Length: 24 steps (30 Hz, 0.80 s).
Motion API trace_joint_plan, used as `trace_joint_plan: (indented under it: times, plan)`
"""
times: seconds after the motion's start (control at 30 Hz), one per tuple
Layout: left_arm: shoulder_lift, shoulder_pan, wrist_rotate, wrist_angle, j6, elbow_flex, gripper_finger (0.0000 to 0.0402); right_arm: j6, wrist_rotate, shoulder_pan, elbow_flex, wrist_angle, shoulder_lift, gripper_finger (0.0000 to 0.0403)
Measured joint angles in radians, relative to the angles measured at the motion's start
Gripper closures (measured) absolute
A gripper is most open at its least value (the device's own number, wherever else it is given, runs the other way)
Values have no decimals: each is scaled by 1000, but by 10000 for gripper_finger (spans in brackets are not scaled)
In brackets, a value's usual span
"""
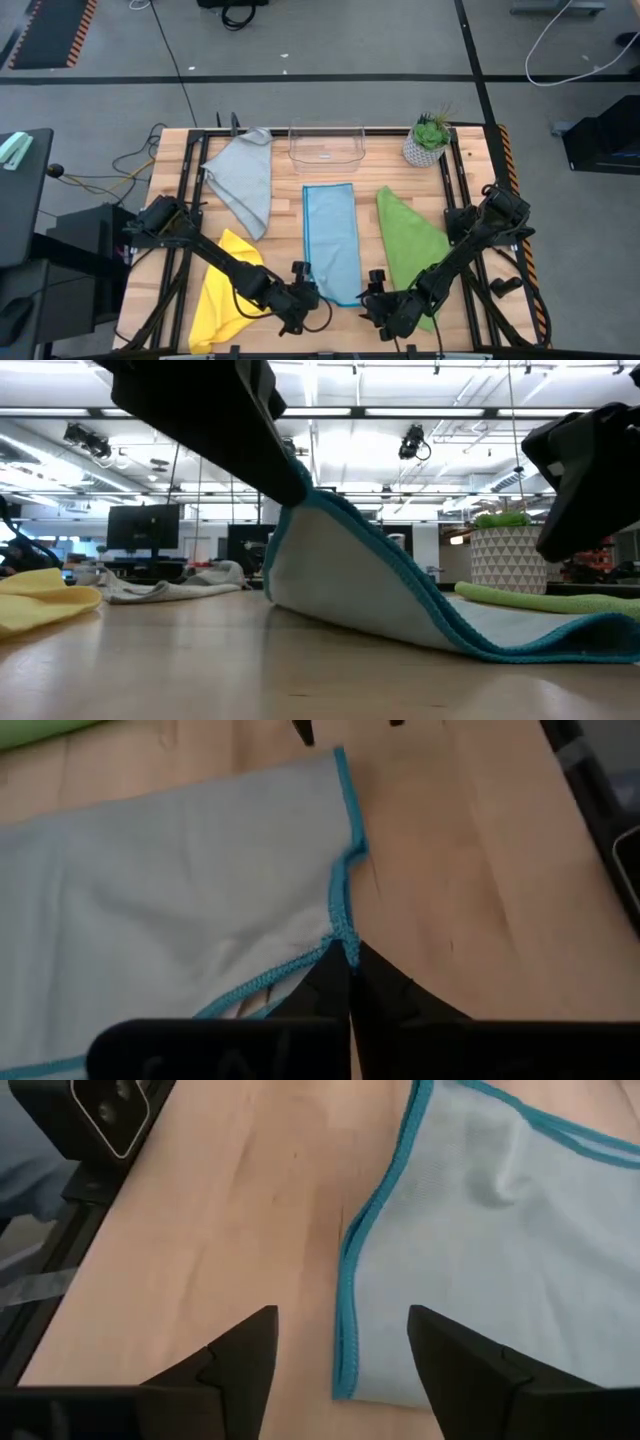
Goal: Fold microfiber towels
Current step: Fold the blue microfiber towel
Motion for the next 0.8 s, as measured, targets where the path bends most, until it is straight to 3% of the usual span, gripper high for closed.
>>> trace_joint_plan:
  times: [0.4,0.8]
  plan:
    - [-59,2,-128,-99,-79,34,398,10,18,6,0,-47,0,150]
    - [-74,24,-154,-125,-126,34,399,-15,90,6,1,-46,70,150]
